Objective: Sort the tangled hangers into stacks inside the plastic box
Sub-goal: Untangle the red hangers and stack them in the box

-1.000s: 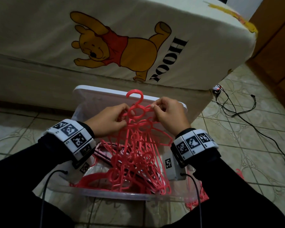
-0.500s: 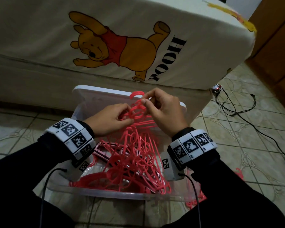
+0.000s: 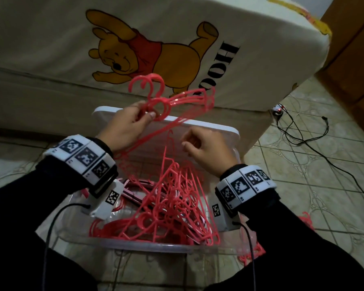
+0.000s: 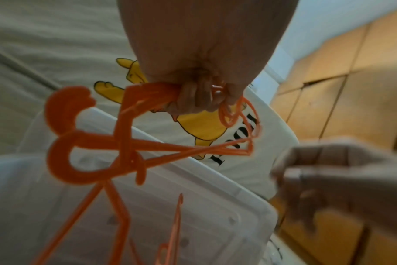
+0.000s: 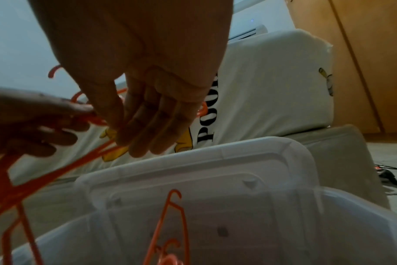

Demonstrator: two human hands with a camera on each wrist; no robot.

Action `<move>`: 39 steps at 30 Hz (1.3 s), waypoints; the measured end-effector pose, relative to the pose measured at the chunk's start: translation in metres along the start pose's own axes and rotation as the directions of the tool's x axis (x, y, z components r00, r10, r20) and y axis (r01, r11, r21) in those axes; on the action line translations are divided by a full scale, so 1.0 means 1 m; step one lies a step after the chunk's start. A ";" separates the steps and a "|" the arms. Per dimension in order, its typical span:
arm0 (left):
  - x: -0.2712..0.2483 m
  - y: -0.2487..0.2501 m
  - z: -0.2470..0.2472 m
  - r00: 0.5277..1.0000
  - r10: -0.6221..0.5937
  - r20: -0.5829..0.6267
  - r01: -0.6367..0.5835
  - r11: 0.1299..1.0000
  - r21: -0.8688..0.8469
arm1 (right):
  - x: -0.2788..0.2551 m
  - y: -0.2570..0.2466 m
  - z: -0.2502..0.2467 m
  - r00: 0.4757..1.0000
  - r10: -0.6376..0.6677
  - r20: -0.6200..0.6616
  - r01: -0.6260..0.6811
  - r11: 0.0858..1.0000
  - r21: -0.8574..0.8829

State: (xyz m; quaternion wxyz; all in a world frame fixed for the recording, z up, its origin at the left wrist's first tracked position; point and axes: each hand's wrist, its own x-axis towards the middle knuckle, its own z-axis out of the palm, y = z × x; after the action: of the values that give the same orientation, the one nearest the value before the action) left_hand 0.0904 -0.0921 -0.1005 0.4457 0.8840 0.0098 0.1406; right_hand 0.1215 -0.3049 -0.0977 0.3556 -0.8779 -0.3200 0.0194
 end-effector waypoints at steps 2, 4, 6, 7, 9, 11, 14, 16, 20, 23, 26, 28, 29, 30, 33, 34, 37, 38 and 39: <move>0.002 0.002 -0.002 1.000 -0.023 -0.020 0.022 0.999 -0.046 | -0.001 0.002 0.010 0.998 0.004 0.061 0.000 0.998 -0.057; 0.000 0.005 -0.001 0.999 -0.046 0.004 0.046 0.989 -0.143 | -0.002 0.000 0.022 0.991 0.016 0.135 -0.006 0.997 -0.078; -0.004 0.009 0.002 0.997 -0.064 0.040 0.072 0.963 -0.259 | -0.003 -0.003 0.037 0.975 0.031 0.219 -0.005 0.993 -0.117; -0.005 0.010 0.004 0.996 -0.072 0.051 0.085 0.948 -0.306 | -0.005 -0.005 0.046 0.967 0.038 0.254 -0.005 0.992 -0.126; -0.008 0.012 0.007 0.993 -0.090 0.076 0.111 0.934 -0.339 | -0.007 -0.009 0.063 0.952 0.058 0.301 -0.023 0.992 -0.121; -0.009 0.013 0.009 0.988 -0.109 0.112 0.142 0.928 -0.344 | -0.007 -0.013 0.079 0.946 0.074 0.316 -0.037 0.992 -0.122; -0.011 0.014 0.012 0.976 -0.139 0.166 0.191 0.917 -0.351 | -0.005 -0.017 0.101 0.944 0.137 0.299 -0.118 0.990 -0.080; -0.011 0.014 0.015 0.967 -0.174 0.186 0.234 0.896 -0.376 | -0.004 -0.017 0.112 0.945 0.193 0.265 -0.183 0.981 -0.062; -0.011 0.007 0.013 0.960 -0.198 0.200 0.260 0.893 -0.367 | -0.007 -0.013 0.125 0.960 0.184 0.211 -0.187 0.982 -0.008; -0.012 0.002 0.011 0.964 -0.169 0.204 0.221 0.938 -0.267 | -0.006 -0.007 0.124 0.967 0.207 0.147 -0.223 0.969 0.104; -0.013 -0.001 0.011 0.966 -0.174 0.189 0.210 0.958 -0.193 | -0.003 -0.002 0.121 0.953 0.231 0.196 -0.269 0.943 0.194; -0.013 -0.003 0.012 0.971 -0.168 0.171 0.197 0.966 -0.167 | -0.002 0.001 0.120 0.941 0.219 0.260 -0.277 0.936 0.216; -0.013 -0.003 0.012 0.972 -0.166 0.165 0.192 0.969 -0.158 | -0.002 0.003 0.120 0.939 0.213 0.270 -0.277 0.934 0.225; -0.013 -0.003 0.012 0.973 -0.161 0.165 0.186 0.970 -0.155 | -0.002 0.004 0.120 0.941 0.208 0.268 -0.273 0.934 0.233; -0.015 0.002 0.013 0.973 -0.110 0.204 0.142 0.979 -0.148 | -0.002 0.006 0.122 0.955 0.190 0.227 -0.246 0.936 0.250; -0.016 0.003 0.014 0.971 -0.088 0.223 0.123 0.981 -0.148 | -0.002 0.006 0.123 0.958 0.186 0.218 -0.242 0.931 0.273; -0.019 0.005 0.012 0.961 -0.043 0.273 0.090 0.983 -0.163 | -0.003 0.009 0.125 0.958 0.194 0.209 -0.259 0.901 0.348; -0.019 0.005 0.011 0.954 -0.028 0.297 0.078 0.984 -0.160 | -0.004 0.010 0.126 0.954 0.208 0.217 -0.278 0.884 0.375; -0.020 0.004 0.009 0.944 -0.008 0.329 0.062 0.986 -0.153 | -0.005 0.011 0.127 0.947 0.226 0.228 -0.304 0.862 0.406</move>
State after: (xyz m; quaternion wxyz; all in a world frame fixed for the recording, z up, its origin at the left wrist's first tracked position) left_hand 0.0735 -0.1049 -0.1071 0.5135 0.8559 -0.0599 -0.0155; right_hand 0.0907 -0.2359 -0.2001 0.5078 -0.8065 -0.2128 0.2155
